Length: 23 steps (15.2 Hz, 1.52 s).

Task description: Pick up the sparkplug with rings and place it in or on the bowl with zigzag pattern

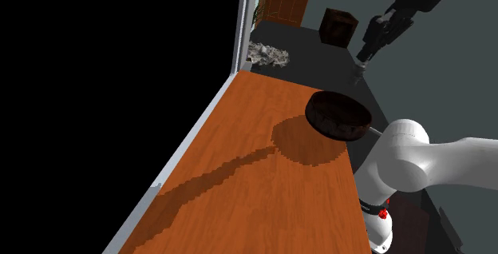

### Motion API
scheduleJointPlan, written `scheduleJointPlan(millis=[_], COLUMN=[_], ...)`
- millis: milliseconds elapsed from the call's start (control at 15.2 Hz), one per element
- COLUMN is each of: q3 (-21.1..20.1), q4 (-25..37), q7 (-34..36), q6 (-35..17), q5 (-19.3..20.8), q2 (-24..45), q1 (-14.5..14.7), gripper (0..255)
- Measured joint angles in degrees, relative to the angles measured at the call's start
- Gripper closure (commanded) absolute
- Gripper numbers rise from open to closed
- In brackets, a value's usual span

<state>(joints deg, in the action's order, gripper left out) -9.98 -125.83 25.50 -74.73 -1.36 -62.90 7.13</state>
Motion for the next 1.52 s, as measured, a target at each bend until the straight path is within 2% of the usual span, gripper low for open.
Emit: scheduleJointPlan(millis=[726,1122,1188,1518], q3=[-0.70,-0.72,-0.72,-0.72], q4=[-11.66,-12.47,-12.47,-12.47], q7=[0.56,0.58,0.58,0.58], q6=[-5.38,-5.66,-5.66,-5.66], q5=[-1.00,-1.06,-1.06,-1.06], q2=[-6.22,-6.76,-6.76,-6.76], q1=[1.05,1.14,1.14,1.14], gripper=[255,255,0,0])
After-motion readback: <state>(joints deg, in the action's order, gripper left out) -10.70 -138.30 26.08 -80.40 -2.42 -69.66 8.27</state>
